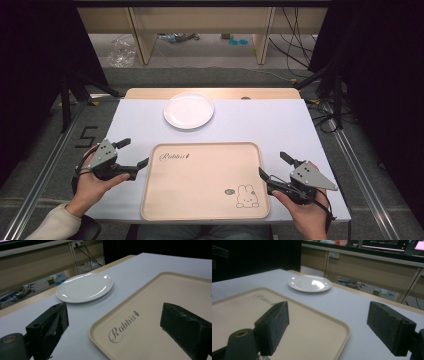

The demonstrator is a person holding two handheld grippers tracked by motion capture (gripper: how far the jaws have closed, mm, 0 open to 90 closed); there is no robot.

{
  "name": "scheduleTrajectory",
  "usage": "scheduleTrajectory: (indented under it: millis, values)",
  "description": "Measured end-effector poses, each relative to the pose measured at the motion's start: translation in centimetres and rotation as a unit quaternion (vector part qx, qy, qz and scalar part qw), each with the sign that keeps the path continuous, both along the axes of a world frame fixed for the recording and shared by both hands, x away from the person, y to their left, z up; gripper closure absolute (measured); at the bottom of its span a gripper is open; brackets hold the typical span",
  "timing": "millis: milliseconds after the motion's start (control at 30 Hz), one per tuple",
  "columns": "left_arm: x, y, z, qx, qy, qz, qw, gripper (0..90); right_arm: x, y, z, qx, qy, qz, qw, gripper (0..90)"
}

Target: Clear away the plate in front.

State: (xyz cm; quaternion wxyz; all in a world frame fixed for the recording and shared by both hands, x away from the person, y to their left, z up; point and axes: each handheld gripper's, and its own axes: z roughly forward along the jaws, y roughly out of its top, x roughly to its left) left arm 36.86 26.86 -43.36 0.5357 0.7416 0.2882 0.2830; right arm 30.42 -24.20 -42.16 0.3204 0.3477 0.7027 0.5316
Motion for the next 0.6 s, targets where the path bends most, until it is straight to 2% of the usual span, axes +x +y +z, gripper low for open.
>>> scheduleTrajectory:
  millis: [100, 133, 333, 367, 433, 467, 567, 600]
  values:
    - [0.0, 0.0, 0.1, -0.003, -0.006, 0.001, 1.0000, 8.2, 0.0, 0.0, 0.0, 0.009, -0.003, 0.003, 0.9999, 18.9]
    - [0.0, 0.0, 0.1, -0.003, -0.006, 0.001, 1.0000, 8.2, -0.1, -0.1, 0.1, 0.001, -0.002, -0.001, 1.0000, 18.9]
    - [0.3, -0.2, 0.4, 0.000, -0.011, 0.003, 0.9999, 8.4, -0.1, 0.0, 0.1, 0.001, -0.003, -0.004, 1.0000, 19.0]
    - [0.5, -0.4, 0.5, 0.005, -0.010, 0.002, 0.9999, 8.6, 0.0, 0.0, 0.1, -0.003, -0.009, -0.002, 1.0000, 19.0]
    - [0.5, -0.7, 0.5, 0.017, 0.001, 0.011, 0.9998, 9.6, 0.0, 0.0, 0.1, -0.003, -0.006, -0.002, 1.0000, 19.0]
    - [0.5, -0.7, 0.5, 0.017, 0.001, 0.011, 0.9998, 10.0, 0.0, 0.0, 0.1, -0.003, -0.006, -0.002, 1.0000, 19.0]
    - [1.0, -1.1, 0.7, 0.040, -0.002, 0.006, 0.9992, 11.9, 0.0, 0.0, 0.0, -0.005, 0.001, -0.006, 1.0000, 19.0]
    - [1.3, -1.3, 0.8, 0.045, -0.002, 0.004, 0.9990, 12.2, 0.2, -0.1, 0.0, -0.009, -0.007, -0.004, 0.9999, 19.0]
